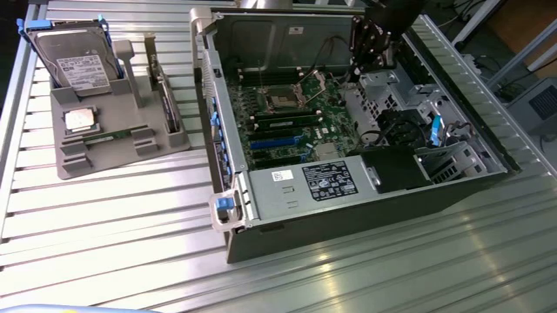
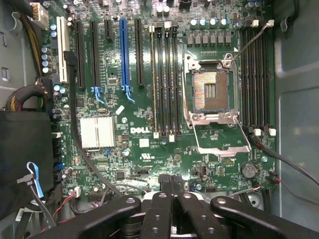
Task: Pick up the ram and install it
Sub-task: 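Press down the ram until it locks into place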
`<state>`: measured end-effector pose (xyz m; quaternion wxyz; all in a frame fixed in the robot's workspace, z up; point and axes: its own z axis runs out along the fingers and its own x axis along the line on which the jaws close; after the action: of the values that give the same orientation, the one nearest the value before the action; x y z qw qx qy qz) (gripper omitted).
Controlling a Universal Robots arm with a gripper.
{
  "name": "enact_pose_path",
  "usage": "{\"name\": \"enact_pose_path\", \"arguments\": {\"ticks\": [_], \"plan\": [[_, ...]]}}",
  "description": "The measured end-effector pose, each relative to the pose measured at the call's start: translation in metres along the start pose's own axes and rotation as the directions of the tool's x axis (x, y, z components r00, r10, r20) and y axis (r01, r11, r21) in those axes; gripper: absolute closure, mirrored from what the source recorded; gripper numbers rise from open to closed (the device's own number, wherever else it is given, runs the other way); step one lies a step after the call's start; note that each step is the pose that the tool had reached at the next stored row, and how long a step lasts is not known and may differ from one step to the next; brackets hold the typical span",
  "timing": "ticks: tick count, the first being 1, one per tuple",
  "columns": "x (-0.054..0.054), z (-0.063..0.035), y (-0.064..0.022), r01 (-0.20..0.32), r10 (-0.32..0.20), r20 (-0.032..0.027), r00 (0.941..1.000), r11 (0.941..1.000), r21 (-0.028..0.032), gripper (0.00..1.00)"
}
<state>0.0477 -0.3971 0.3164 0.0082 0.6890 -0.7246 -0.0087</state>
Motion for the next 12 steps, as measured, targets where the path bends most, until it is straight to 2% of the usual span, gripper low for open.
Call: {"name": "enact_pose_path", "arguments": {"ticks": [5, 12], "plan": [[0.0000, 0.0000, 0.0007, -0.032, 0.032, 0.0008, 0.9995, 0.9995, 0.0000, 0.90], [-0.0003, 0.0000, 0.0010, -0.048, 0.048, 0.0001, 0.9989, 0.9989, 0.0001, 0.90]]}}
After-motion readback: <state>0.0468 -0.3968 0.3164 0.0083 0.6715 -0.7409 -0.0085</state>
